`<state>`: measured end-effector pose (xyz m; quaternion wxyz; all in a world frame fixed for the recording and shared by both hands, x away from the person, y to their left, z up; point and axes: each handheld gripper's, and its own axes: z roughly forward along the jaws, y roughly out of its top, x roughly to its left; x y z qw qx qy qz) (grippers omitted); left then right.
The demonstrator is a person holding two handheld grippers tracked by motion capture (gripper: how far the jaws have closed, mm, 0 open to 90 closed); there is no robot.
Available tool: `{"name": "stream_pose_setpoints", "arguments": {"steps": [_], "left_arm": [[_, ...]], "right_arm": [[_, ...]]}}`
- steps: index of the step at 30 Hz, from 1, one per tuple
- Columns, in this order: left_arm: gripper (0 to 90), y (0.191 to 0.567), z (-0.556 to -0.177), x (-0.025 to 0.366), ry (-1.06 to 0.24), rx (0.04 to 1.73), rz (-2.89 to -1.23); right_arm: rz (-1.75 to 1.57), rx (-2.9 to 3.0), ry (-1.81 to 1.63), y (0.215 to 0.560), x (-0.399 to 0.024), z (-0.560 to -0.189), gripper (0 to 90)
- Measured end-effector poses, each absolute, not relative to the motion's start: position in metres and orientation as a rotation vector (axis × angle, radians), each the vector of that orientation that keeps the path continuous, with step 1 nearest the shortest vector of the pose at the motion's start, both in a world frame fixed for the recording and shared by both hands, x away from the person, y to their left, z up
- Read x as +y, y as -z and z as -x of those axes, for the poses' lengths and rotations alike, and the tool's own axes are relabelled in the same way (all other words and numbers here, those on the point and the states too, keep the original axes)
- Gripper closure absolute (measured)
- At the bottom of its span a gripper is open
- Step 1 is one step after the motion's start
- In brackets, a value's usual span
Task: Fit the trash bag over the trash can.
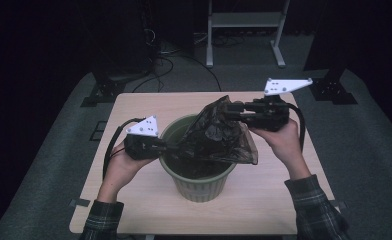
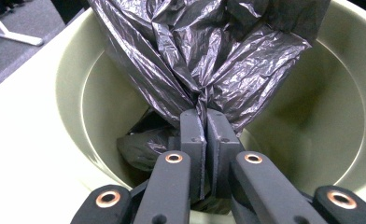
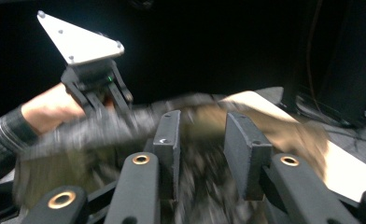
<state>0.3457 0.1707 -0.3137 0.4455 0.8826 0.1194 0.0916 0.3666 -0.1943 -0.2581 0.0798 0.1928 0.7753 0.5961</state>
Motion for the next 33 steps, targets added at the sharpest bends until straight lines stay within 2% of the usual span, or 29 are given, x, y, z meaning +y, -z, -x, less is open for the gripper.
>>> {"name": "stream_pose_setpoints", "arguments": {"steps": [9,19,21,22,23,24,25,26,28,30,33], "left_arm": [[86.4,0.314,-0.346,0.174,-0.221,0.302,-2.177],[85.3,0.315,-0.346,0.174,-0.211,0.302,-2.176],[78.8,0.315,-0.346,0.173,-0.217,0.307,-2.17],[71.1,0.315,-0.346,0.173,-0.207,0.309,-2.161],[67.3,0.315,-0.345,0.173,-0.219,0.307,-2.154],[62.7,0.315,-0.344,0.173,-0.226,0.31,-2.147],[54.4,0.314,-0.344,0.174,-0.225,0.31,-2.14],[51.4,0.313,-0.344,0.174,-0.231,0.31,-2.13],[38.8,0.311,-0.344,0.176,-0.232,0.317,-2.109],[34.3,0.307,-0.342,0.178,-0.233,0.306,-2.079],[29.4,0.297,-0.338,0.177,-0.234,0.284,-2.045]], "right_arm": [[-0.707,2.3,-1.795,0.292,-0.239,-0.355,60.5],[-0.662,2.377,-1.753,0.312,-0.228,-0.349,49.8],[-0.674,2.381,-1.753,0.314,-0.227,-0.349,52.6],[-0.671,2.383,-1.753,0.315,-0.226,-0.35,53.7],[-0.679,2.379,-1.749,0.316,-0.225,-0.351,55.4],[-0.683,2.385,-1.757,0.318,-0.224,-0.352,60.5],[-0.679,2.385,-1.761,0.319,-0.223,-0.353,61.1],[-0.689,2.382,-1.758,0.319,-0.222,-0.354,62.5],[-0.692,2.387,-1.756,0.32,-0.221,-0.355,69.8],[-0.686,2.393,-1.759,0.32,-0.219,-0.357,79.4],[-0.676,2.405,-1.759,0.322,-0.216,-0.357,82.0]]}}
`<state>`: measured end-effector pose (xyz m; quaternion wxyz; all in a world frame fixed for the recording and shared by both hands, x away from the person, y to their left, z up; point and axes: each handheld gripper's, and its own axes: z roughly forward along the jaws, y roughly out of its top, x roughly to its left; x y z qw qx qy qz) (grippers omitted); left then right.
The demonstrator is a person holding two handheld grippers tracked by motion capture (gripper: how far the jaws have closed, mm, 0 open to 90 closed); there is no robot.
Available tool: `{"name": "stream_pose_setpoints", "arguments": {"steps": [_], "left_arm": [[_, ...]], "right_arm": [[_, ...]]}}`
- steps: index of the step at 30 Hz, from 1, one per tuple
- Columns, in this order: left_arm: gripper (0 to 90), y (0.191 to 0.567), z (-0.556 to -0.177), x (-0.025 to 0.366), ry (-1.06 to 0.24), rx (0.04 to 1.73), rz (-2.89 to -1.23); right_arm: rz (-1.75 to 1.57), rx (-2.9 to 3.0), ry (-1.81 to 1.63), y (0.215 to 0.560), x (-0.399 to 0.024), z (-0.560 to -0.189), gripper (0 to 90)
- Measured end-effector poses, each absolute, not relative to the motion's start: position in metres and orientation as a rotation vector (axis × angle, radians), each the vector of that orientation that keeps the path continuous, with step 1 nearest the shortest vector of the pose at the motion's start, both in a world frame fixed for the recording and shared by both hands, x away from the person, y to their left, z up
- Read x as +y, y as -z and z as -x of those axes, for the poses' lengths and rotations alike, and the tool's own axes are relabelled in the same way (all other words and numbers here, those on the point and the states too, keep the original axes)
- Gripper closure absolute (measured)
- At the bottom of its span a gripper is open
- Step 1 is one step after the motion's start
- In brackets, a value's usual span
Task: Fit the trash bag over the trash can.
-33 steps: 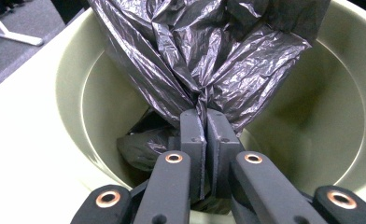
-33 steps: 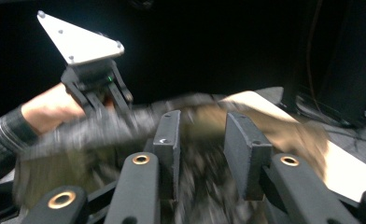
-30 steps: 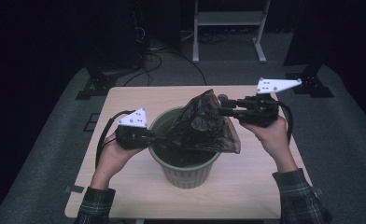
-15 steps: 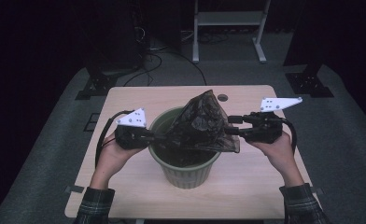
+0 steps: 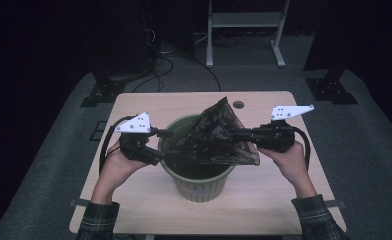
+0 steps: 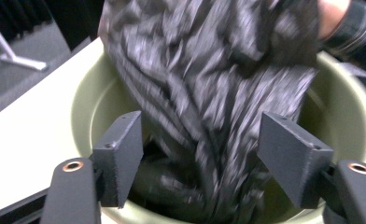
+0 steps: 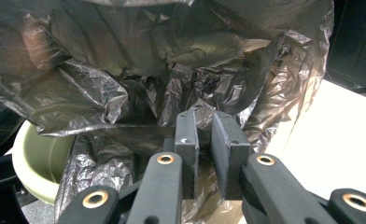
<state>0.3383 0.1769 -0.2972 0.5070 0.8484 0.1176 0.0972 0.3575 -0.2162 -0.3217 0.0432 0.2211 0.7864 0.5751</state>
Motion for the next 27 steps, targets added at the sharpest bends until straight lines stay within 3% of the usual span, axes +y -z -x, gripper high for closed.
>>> {"name": "stream_pose_setpoints", "arguments": {"steps": [8,24,26,27], "left_arm": [[24.2,0.27,-0.329,0.156,-0.214,0.197,-2.0],[24.3,0.242,-0.342,0.106,-0.106,0.095,-1.964],[28.3,0.244,-0.343,0.101,-0.101,0.086,-1.979],[36.1,0.246,-0.344,0.098,-0.105,0.07,-1.997]], "right_arm": [[-0.678,2.413,-1.765,0.324,-0.211,-0.36,81.8],[-0.673,2.415,-1.771,0.324,-0.21,-0.36,81.9],[-0.672,2.416,-1.776,0.324,-0.21,-0.359,82.0],[-0.67,2.416,-1.777,0.324,-0.21,-0.359,82.0]]}}
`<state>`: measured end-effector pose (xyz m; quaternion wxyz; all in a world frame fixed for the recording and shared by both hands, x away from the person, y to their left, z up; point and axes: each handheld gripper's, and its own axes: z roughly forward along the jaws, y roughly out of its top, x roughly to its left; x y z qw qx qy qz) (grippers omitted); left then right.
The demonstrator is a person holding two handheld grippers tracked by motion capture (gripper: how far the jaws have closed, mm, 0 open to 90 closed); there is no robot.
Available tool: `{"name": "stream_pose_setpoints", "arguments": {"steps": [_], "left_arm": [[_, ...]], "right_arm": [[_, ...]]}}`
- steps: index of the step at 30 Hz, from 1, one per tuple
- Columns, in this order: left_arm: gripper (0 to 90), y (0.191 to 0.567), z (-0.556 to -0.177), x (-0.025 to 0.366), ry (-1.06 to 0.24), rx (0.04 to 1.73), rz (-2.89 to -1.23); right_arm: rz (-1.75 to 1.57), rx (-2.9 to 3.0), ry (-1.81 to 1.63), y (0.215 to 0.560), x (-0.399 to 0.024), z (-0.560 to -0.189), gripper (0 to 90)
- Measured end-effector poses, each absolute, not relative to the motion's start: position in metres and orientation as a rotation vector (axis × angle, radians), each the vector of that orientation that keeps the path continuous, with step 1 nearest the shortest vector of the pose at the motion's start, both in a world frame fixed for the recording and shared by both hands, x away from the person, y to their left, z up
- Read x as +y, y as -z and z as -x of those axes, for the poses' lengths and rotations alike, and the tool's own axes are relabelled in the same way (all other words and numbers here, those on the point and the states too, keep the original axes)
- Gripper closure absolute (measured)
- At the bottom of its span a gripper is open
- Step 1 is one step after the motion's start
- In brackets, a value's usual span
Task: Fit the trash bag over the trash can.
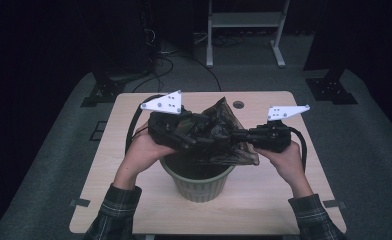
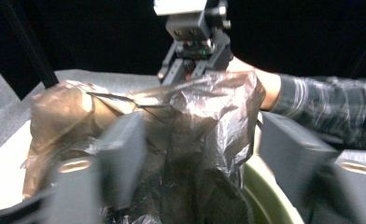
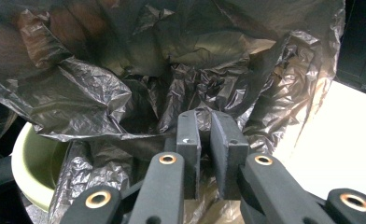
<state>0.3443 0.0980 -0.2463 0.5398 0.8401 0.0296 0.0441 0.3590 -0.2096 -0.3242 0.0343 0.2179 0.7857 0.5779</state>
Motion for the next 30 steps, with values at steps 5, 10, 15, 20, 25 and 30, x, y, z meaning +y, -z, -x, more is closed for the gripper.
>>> {"name": "stream_pose_setpoints", "arguments": {"steps": [5,10,15,20,25,30], "left_arm": [[83.3,0.253,-0.348,0.098,-0.076,0.067,-2.043],[89.2,0.259,-0.347,0.117,-0.103,0.102,-2.034],[89.1,0.266,-0.347,0.132,-0.102,0.134,-2.024],[88.9,0.27,-0.347,0.137,-0.1,0.142,-2.022],[88.8,0.272,-0.347,0.139,-0.101,0.145,-2.022],[86.7,0.274,-0.345,0.142,-0.098,0.15,-2.015]], "right_arm": [[-0.658,2.41,-1.784,0.323,-0.21,-0.357,81.9],[-0.684,2.354,-1.8,0.317,-0.219,-0.356,70.7],[-0.743,2.3,-1.805,0.307,-0.223,-0.365,64.4],[-0.78,2.3,-1.811,0.295,-0.209,-0.38,63.1],[-0.818,2.335,-1.731,0.289,-0.192,-0.391,63.2],[-0.855,2.393,-1.59,0.3,-0.183,-0.395,85.8]]}}
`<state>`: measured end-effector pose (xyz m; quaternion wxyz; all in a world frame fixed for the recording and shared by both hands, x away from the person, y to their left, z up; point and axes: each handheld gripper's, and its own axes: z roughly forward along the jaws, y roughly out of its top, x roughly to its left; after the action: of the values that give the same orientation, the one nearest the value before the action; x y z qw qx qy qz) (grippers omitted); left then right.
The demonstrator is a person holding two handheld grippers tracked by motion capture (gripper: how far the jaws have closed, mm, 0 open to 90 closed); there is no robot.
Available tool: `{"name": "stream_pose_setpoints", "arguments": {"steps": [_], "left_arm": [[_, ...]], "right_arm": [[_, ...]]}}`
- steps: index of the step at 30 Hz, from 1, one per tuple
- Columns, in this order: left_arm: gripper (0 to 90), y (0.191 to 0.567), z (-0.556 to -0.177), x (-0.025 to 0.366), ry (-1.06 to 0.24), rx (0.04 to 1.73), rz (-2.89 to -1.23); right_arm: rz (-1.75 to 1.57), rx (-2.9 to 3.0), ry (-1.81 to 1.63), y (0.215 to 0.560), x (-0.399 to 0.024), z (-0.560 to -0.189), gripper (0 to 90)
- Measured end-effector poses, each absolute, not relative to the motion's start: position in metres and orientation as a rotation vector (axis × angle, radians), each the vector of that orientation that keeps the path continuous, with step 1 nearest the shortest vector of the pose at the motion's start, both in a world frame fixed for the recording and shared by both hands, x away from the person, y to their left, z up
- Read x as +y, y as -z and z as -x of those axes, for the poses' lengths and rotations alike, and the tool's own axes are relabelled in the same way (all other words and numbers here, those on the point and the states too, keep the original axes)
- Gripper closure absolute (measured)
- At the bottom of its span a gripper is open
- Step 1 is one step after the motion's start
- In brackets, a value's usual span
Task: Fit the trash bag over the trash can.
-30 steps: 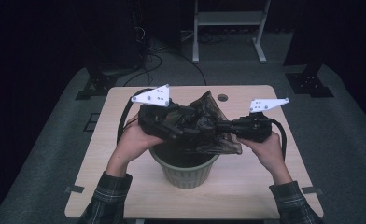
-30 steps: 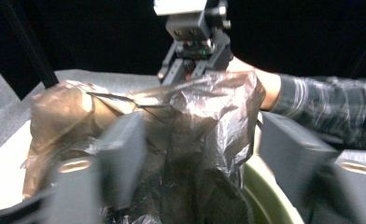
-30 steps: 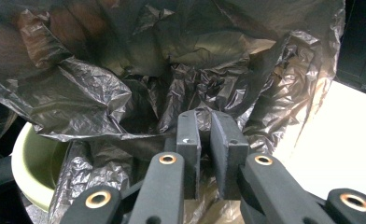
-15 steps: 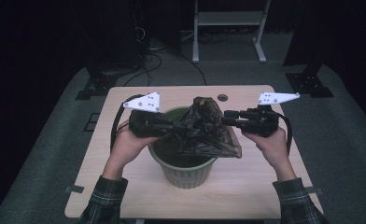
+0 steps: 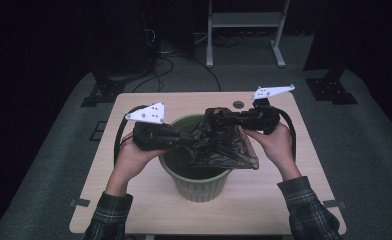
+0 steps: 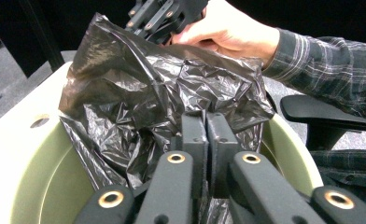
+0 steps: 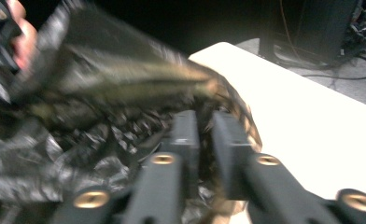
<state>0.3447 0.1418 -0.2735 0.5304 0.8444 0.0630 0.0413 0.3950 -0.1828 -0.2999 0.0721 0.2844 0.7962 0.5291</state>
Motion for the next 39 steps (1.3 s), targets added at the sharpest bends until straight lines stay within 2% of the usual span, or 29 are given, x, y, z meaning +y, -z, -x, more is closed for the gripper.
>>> {"name": "stream_pose_setpoints", "arguments": {"steps": [1,4,7,10,19,27,30,32,35,37,39], "left_arm": [[82.2,0.273,-0.345,0.142,-0.102,0.153,-2.014],[55.8,0.269,-0.346,0.141,-0.154,0.184,-1.984],[43.1,0.26,-0.349,0.141,-0.177,0.195,-1.956],[38.2,0.249,-0.354,0.138,-0.184,0.207,-1.934],[34.0,0.223,-0.373,0.108,-0.175,0.186,-1.936],[29.4,0.219,-0.373,0.078,-0.155,0.162,-1.971],[29.7,0.223,-0.372,0.072,-0.156,0.166,-1.997],[33.8,0.227,-0.373,0.07,-0.151,0.166,-2.026],[54.7,0.233,-0.375,0.069,-0.145,0.168,-2.071],[71.7,0.237,-0.378,0.07,-0.13,0.176,-2.105],[84.0,0.241,-0.381,0.074,-0.114,0.188,-2.119]], "right_arm": [[-0.85,2.394,-1.589,0.301,-0.183,-0.395,90.0],[-0.818,2.404,-1.604,0.304,-0.184,-0.392,90.0],[-0.804,2.396,-1.614,0.303,-0.185,-0.39,90.0],[-0.793,2.39,-1.622,0.302,-0.187,-0.389,90.0],[-0.781,2.395,-1.617,0.306,-0.183,-0.389,90.0],[-0.782,2.394,-1.627,0.307,-0.184,-0.389,90.0],[-0.778,2.394,-1.629,0.306,-0.184,-0.388,90.0],[-0.78,2.392,-1.634,0.306,-0.184,-0.388,90.0],[-0.777,2.388,-1.637,0.306,-0.184,-0.387,90.0],[-0.765,2.387,-1.647,0.305,-0.184,-0.385,90.0],[-0.757,2.384,-1.651,0.305,-0.184,-0.383,90.0]]}}
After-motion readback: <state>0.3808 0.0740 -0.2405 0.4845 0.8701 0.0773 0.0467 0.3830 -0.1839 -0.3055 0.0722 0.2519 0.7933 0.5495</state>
